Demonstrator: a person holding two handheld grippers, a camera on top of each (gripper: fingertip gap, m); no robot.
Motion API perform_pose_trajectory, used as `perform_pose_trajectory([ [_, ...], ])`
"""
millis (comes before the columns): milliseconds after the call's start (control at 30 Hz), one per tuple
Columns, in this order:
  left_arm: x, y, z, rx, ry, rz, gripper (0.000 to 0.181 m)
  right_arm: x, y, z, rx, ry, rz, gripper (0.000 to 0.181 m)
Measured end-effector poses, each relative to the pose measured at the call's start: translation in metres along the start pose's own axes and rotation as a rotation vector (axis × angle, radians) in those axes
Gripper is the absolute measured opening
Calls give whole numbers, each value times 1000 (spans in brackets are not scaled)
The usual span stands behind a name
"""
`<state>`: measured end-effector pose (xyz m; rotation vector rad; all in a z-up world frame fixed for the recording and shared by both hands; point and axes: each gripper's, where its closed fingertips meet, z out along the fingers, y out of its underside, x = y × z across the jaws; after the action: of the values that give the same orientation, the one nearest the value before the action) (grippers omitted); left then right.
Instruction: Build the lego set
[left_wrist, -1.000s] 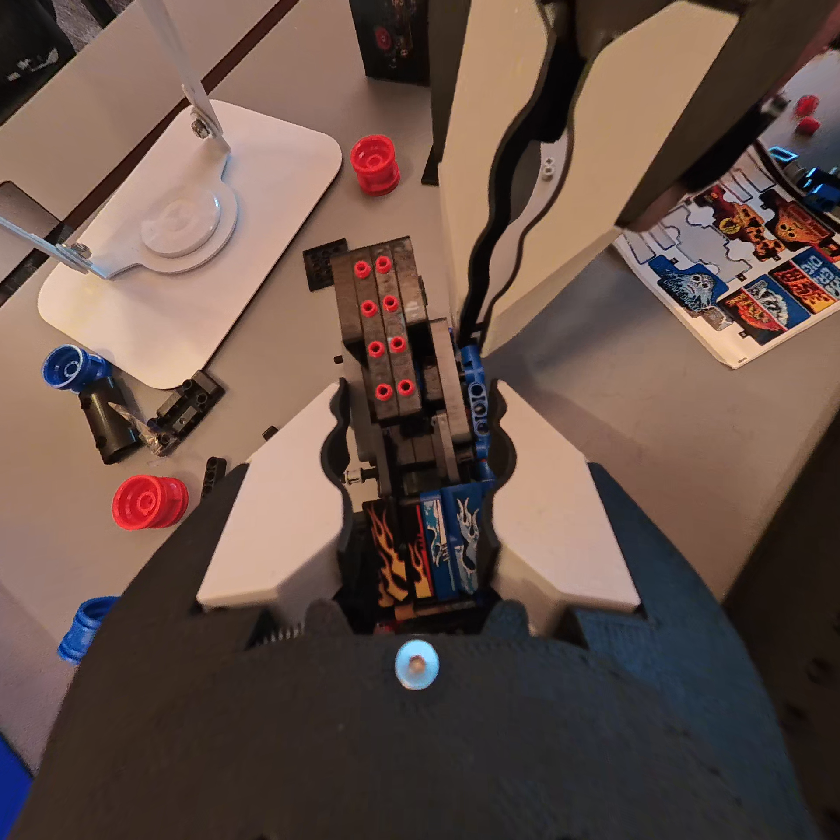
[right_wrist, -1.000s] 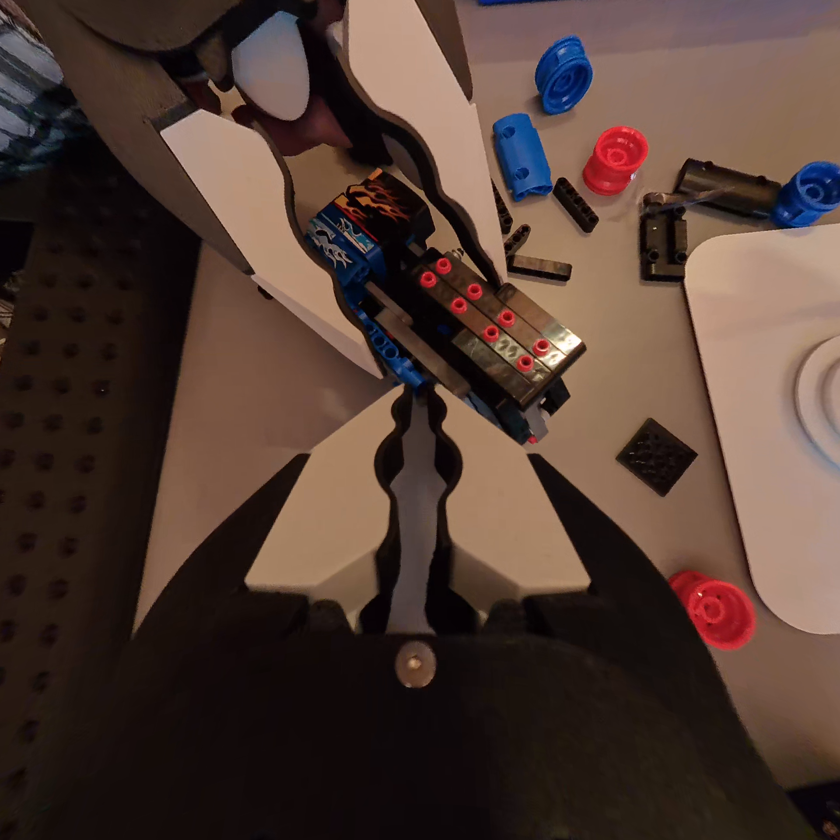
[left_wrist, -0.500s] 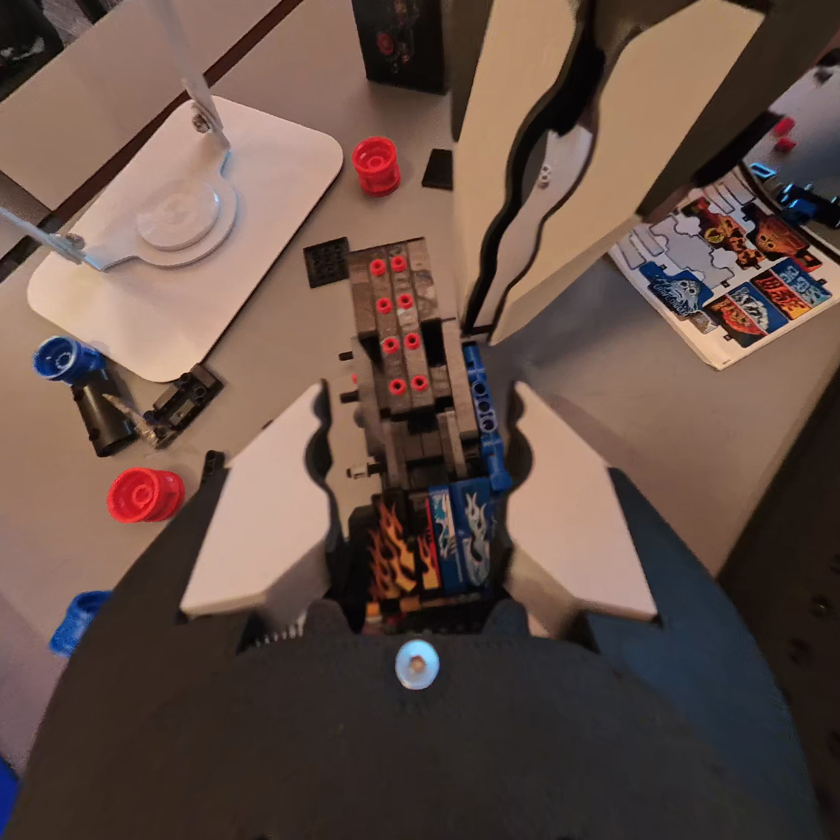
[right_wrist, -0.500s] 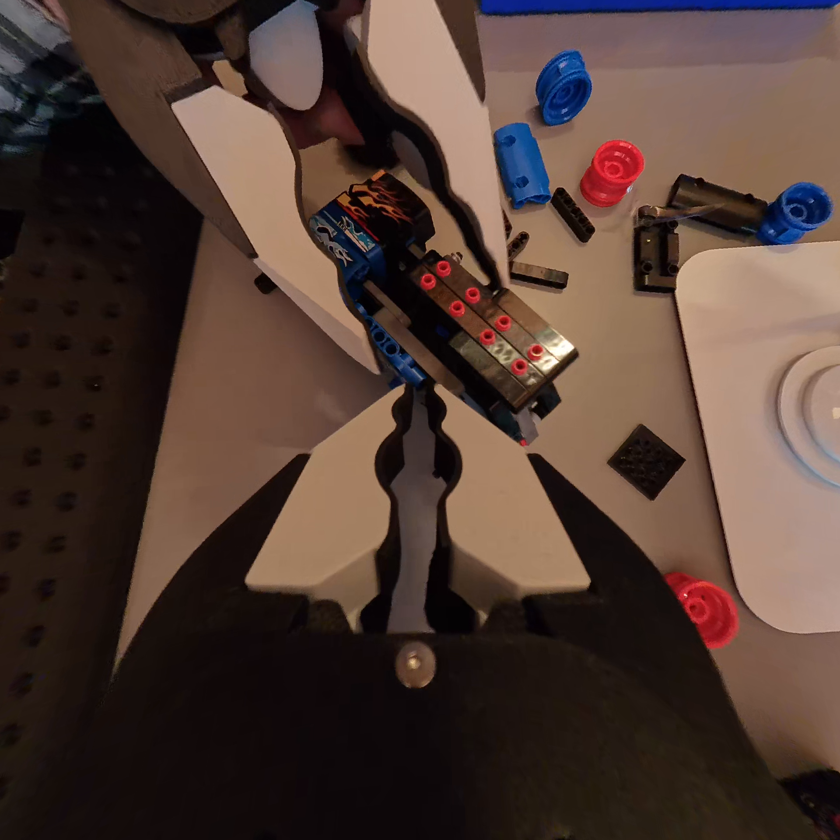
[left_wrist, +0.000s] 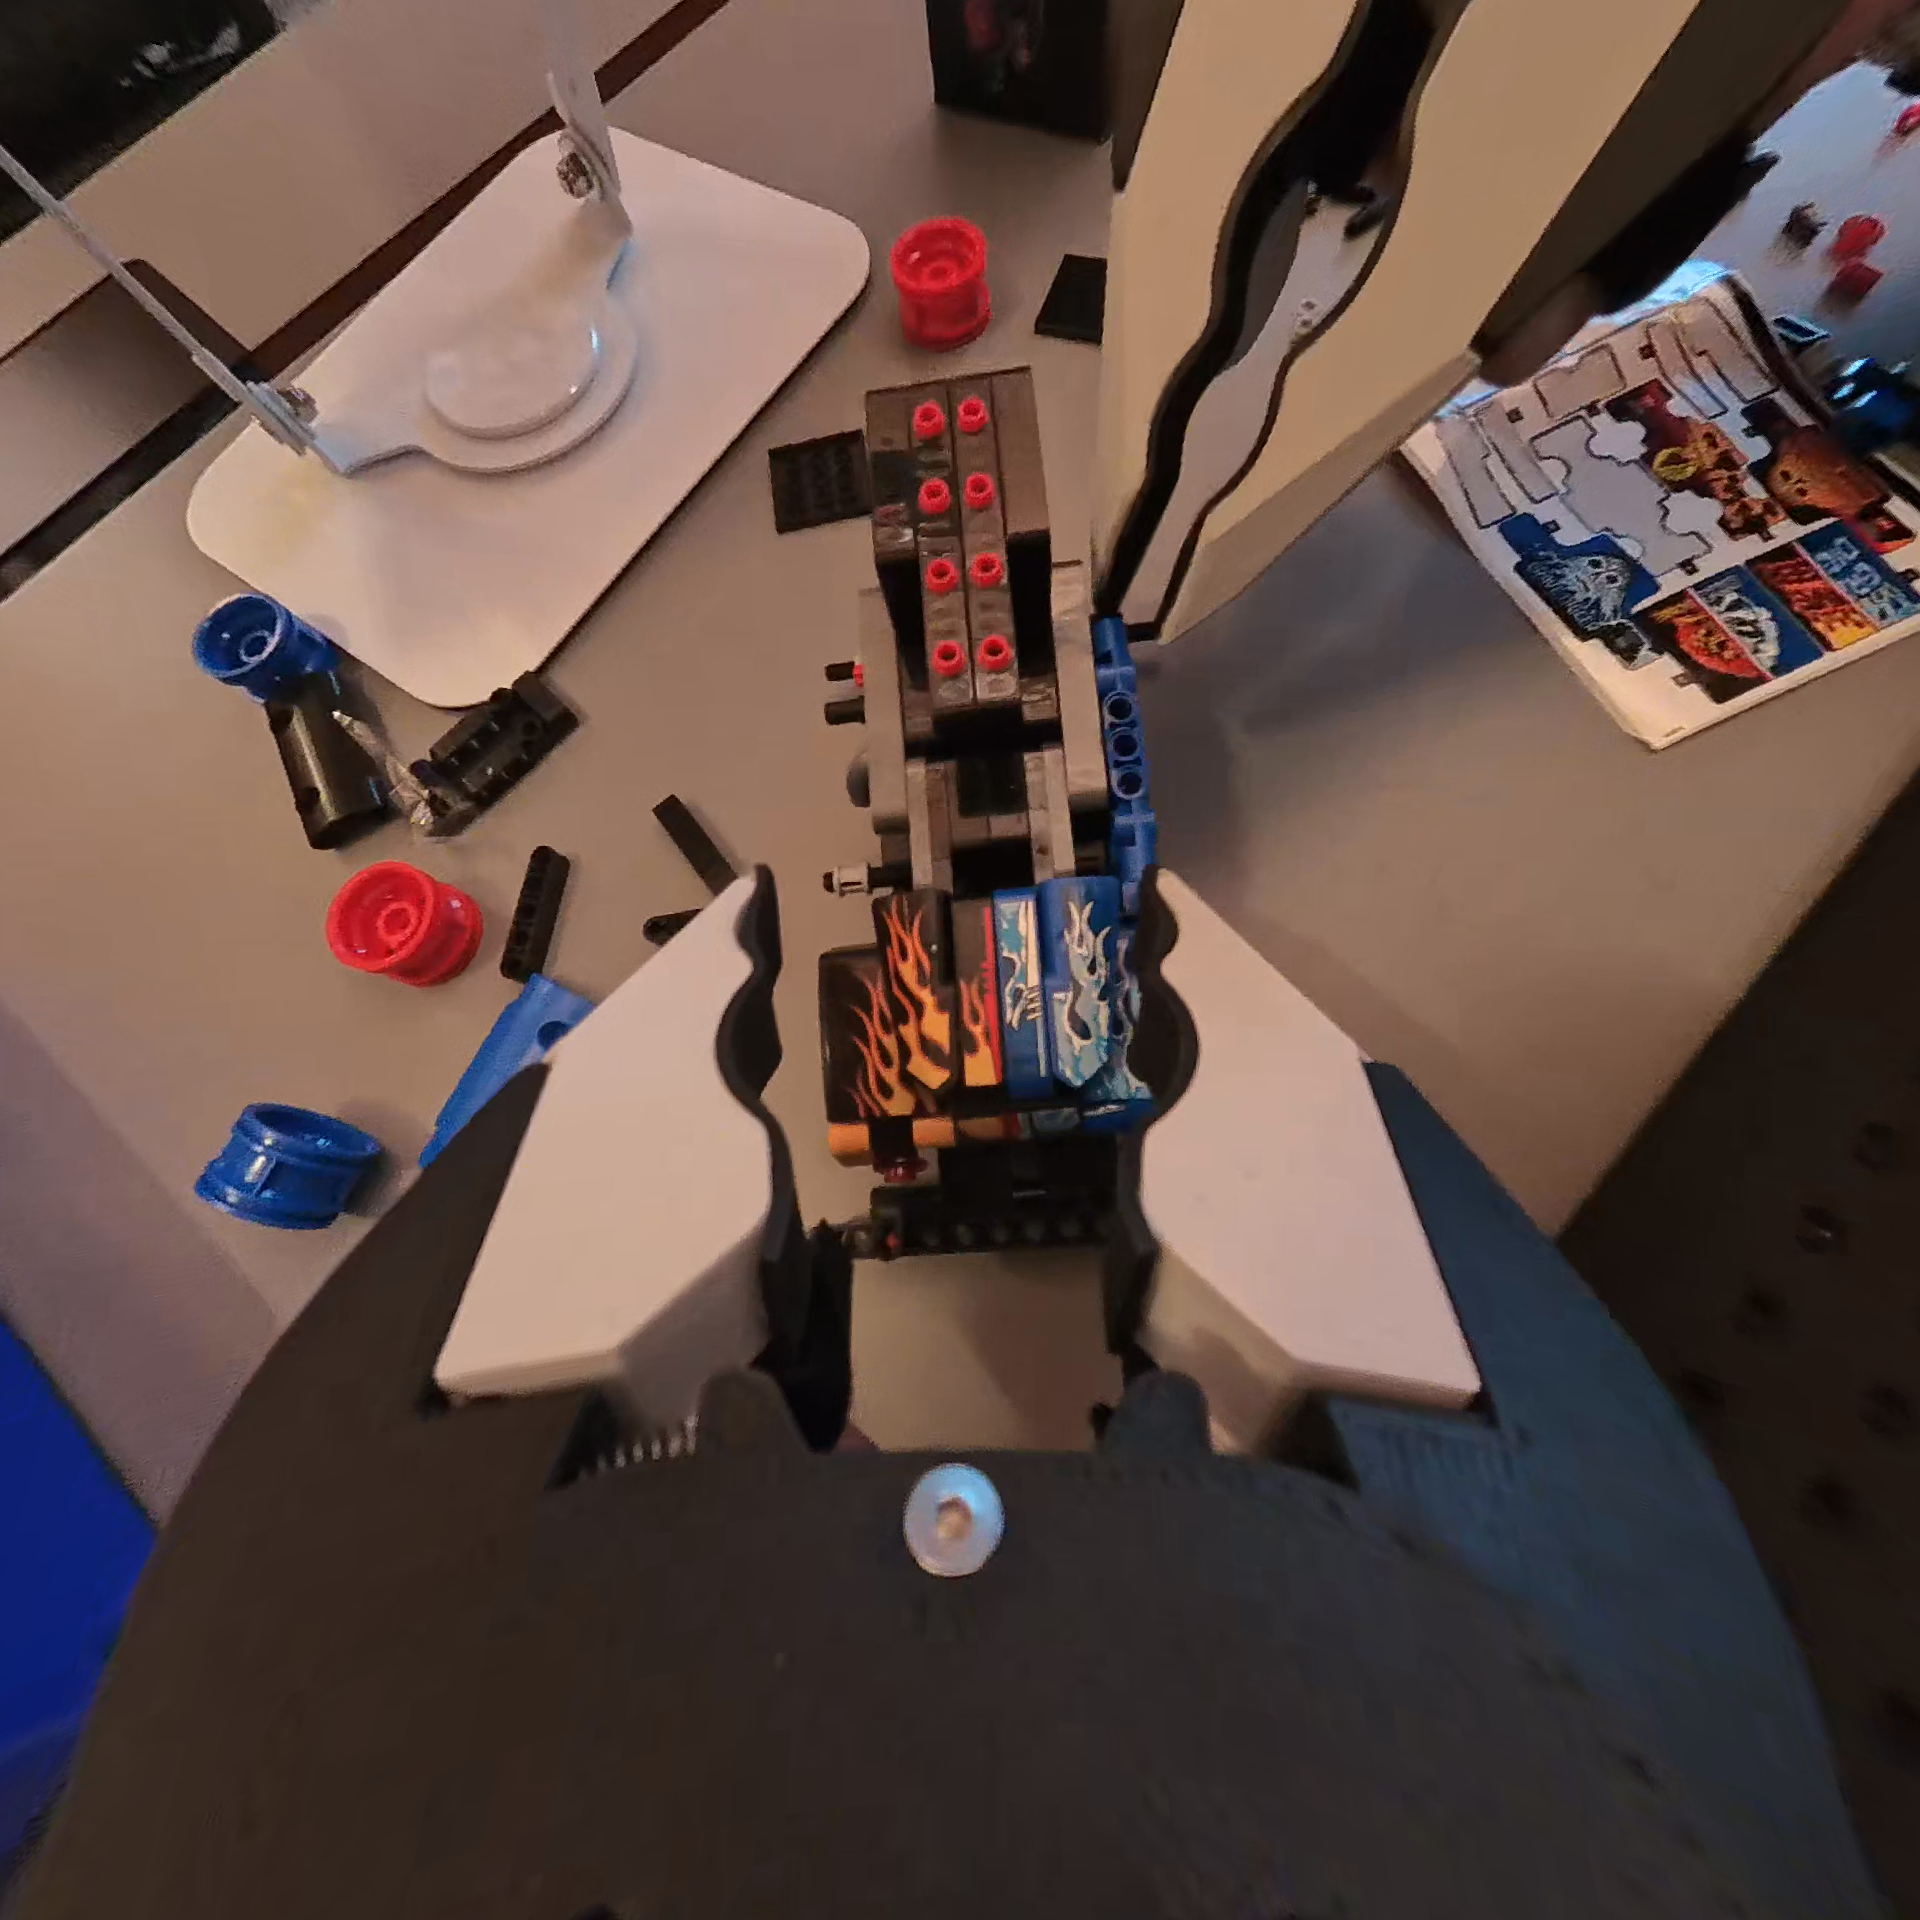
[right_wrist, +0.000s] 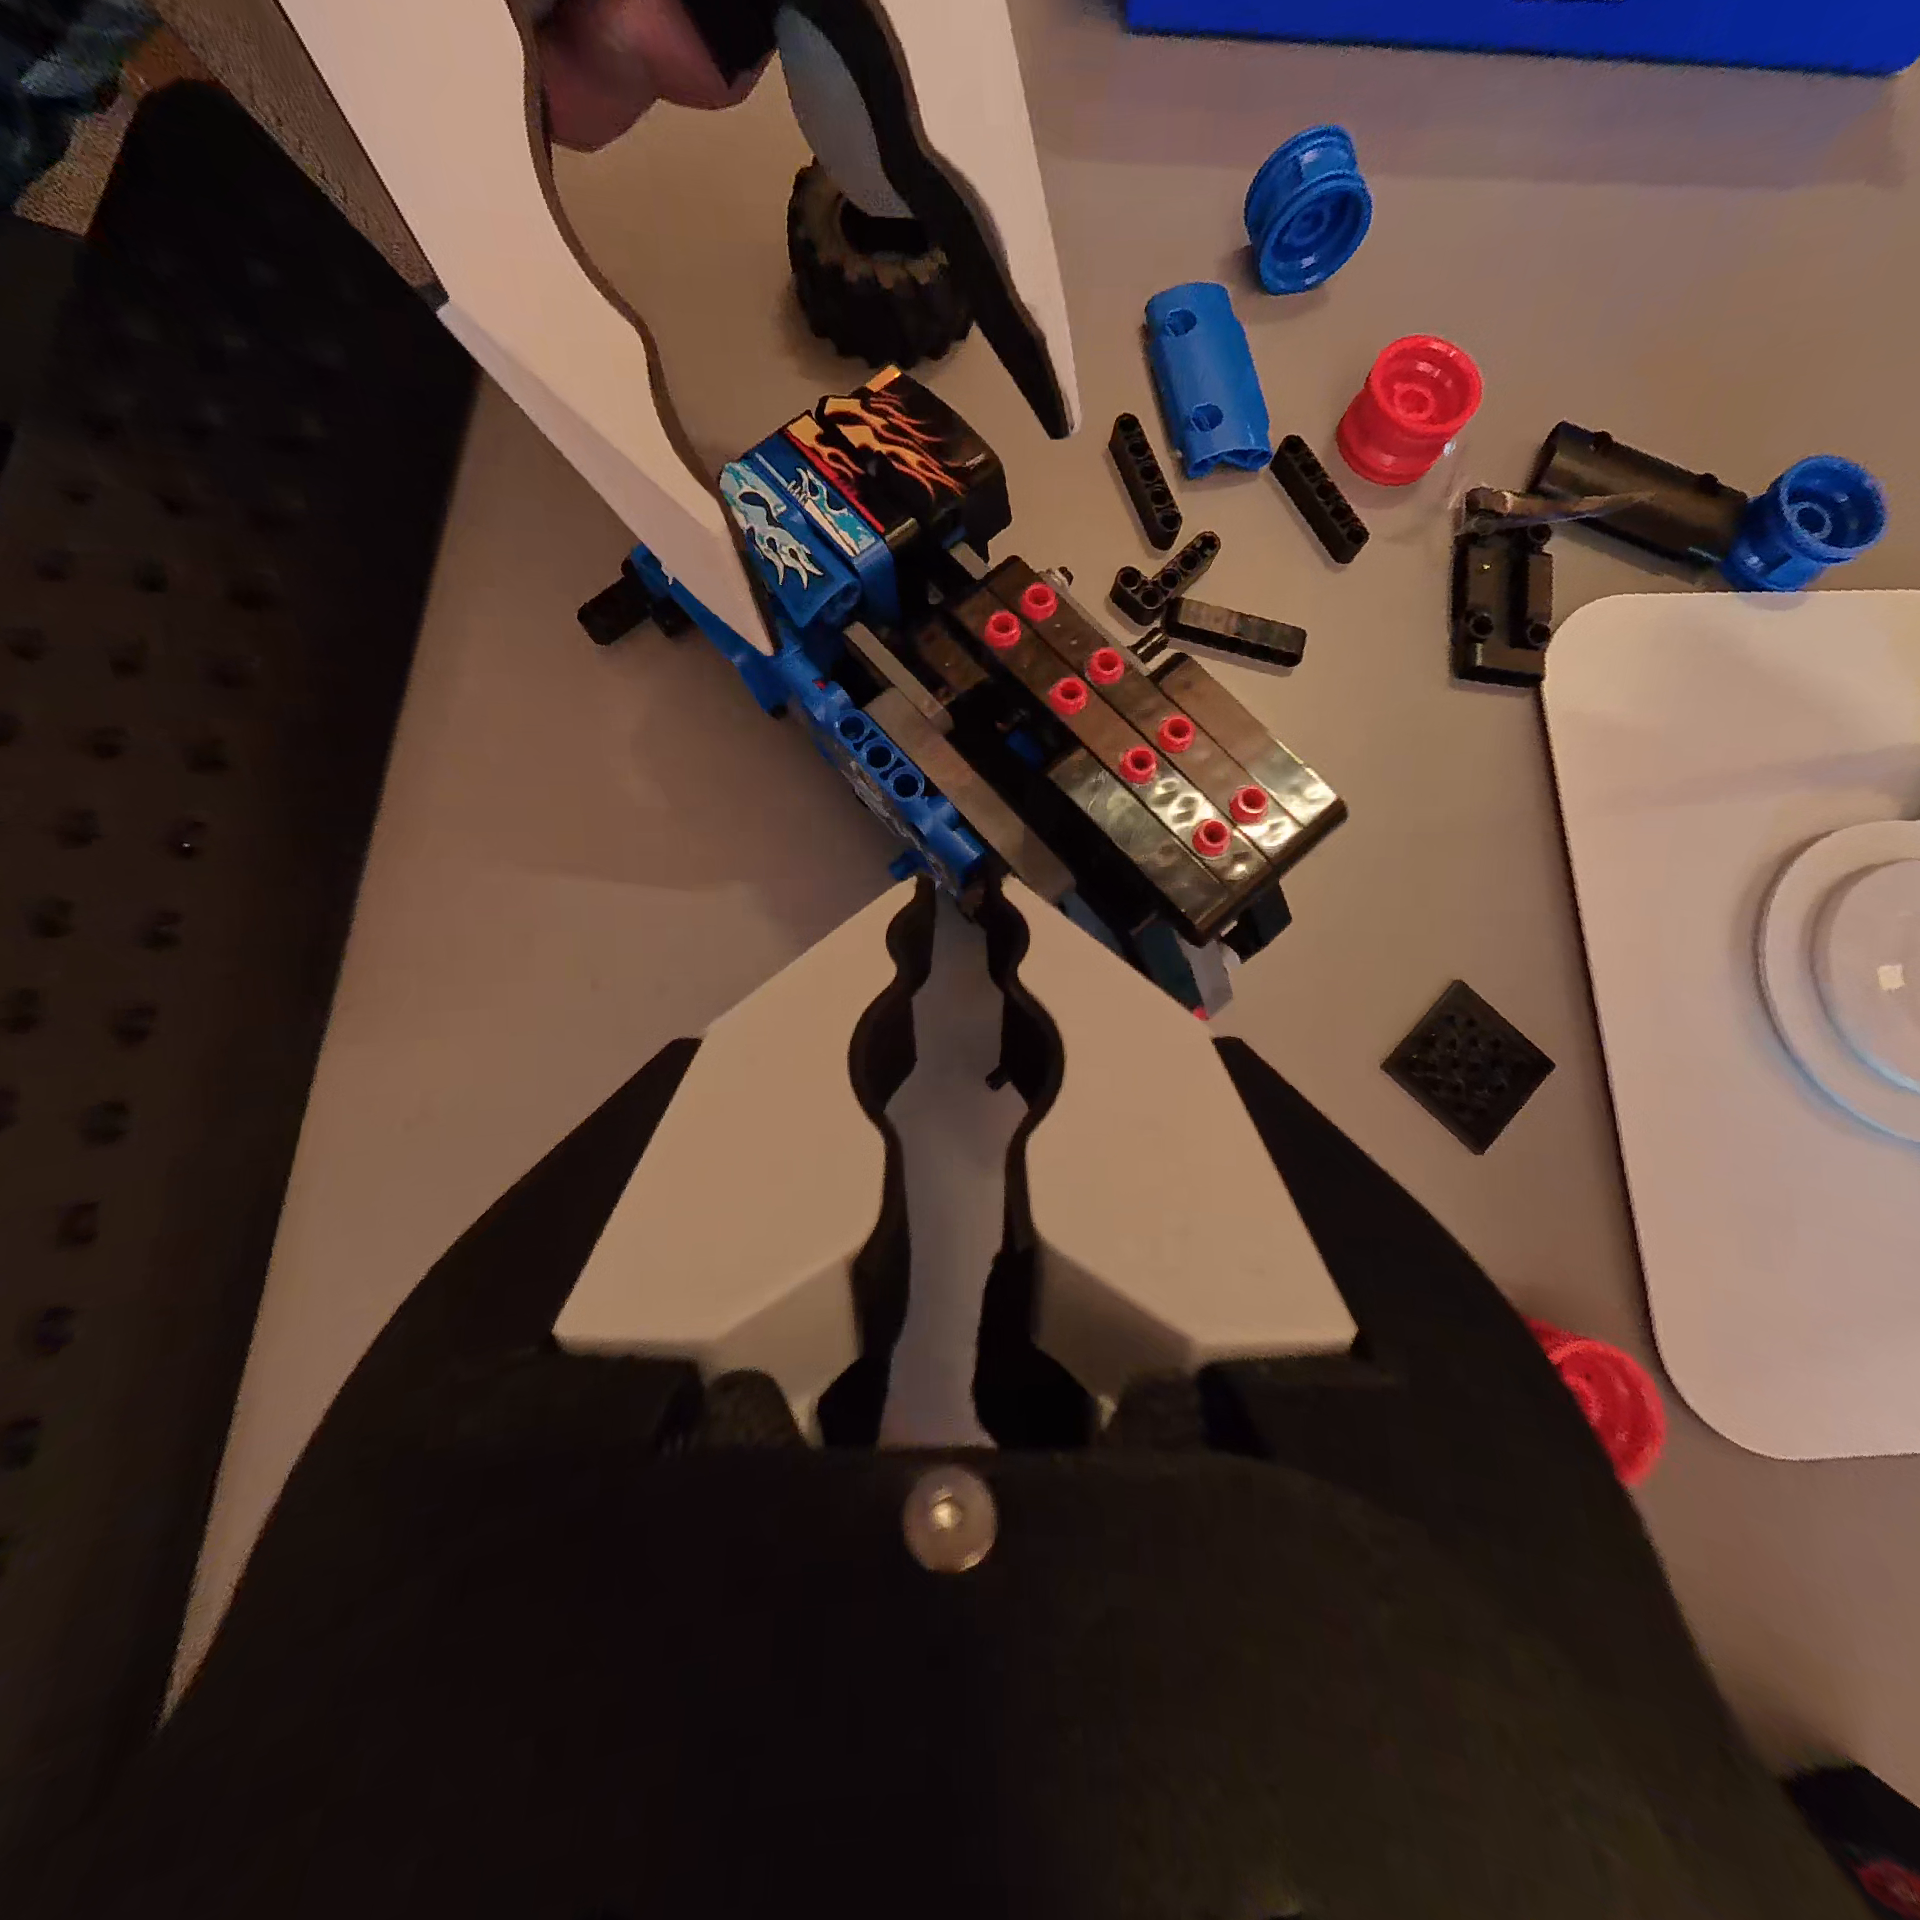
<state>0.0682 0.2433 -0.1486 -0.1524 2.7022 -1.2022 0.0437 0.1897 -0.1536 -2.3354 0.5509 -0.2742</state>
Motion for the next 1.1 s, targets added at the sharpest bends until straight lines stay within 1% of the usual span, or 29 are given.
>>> perform_pose_trajectory([
  [67, -3, 0, -2, 0, -21, 0, 67, -1, 0, 0, 0, -2, -2, 8],
  [233, 4, 2, -13, 21, -6, 2, 73, 2, 2, -6, 19, -23, 20, 9],
  [533, 4, 6, -9, 24, -75, 21, 72, 1, 0, 2, 39, -23, 17, 5],
  [600, 5, 9, -11, 24, -75, 15, 74, 1, 0, 0, 39, -25, 17, 4],
  [667, 7, 15, -14, 12, -73, 13, 80, 2, 0, -2, 38, -20, 15, 5],
  [800, 11, 26, -16, -7, -67, 6, 83, 7, 3, -7, 34, -9, 13, 10],
  [900, 9, 35, -11, -41, -85, 25, 78, 12, 6, -11, 22, 11, 11, 15],
  [1100, 6, 32, -9, 3, -43, -36, 76, 27, 18, -13, -12, 68, 15, 27],
])
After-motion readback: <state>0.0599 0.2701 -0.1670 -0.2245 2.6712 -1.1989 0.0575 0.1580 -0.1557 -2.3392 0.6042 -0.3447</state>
